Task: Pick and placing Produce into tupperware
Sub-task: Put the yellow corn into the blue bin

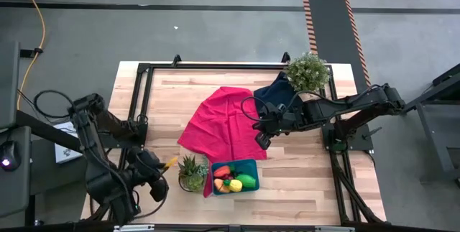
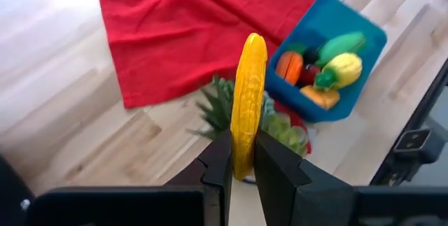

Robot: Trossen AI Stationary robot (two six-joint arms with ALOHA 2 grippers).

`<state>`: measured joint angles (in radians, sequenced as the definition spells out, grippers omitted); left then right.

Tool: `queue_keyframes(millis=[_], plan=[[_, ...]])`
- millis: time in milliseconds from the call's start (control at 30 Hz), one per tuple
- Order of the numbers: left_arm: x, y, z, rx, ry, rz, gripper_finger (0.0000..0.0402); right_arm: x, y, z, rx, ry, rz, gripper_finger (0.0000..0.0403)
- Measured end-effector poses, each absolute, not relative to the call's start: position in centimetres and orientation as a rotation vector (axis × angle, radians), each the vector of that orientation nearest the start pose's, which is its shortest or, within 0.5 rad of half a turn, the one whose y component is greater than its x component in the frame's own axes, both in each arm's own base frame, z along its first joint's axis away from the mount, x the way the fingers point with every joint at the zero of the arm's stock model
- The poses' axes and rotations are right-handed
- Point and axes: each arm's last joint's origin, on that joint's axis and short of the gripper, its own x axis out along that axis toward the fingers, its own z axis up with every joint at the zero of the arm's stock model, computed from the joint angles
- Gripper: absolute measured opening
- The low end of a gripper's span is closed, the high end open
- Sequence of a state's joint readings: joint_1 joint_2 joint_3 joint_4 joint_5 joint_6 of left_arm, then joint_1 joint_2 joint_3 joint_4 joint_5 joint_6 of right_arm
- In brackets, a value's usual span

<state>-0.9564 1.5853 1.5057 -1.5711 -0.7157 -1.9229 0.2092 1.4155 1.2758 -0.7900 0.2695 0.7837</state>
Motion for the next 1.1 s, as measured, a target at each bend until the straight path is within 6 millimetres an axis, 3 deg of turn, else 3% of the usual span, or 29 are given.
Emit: queue_keyframes(millis=[267,633,1100], plan=[[16.9,-17.4,35.4,-0.496,0.687,0.683,0.0044,28.3,5.3,31.3,0.518,0.827,-0.369,0.0002],[17.5,-13.2,39.4,-0.476,0.583,0.522,0.0044,29.1,5.8,32.0,0.483,0.785,-0.198,0.0002],[21.6,-9.8,41.7,-0.409,0.510,0.359,0.0044,30.0,6.5,33.1,0.422,0.701,0.074,0.0002]])
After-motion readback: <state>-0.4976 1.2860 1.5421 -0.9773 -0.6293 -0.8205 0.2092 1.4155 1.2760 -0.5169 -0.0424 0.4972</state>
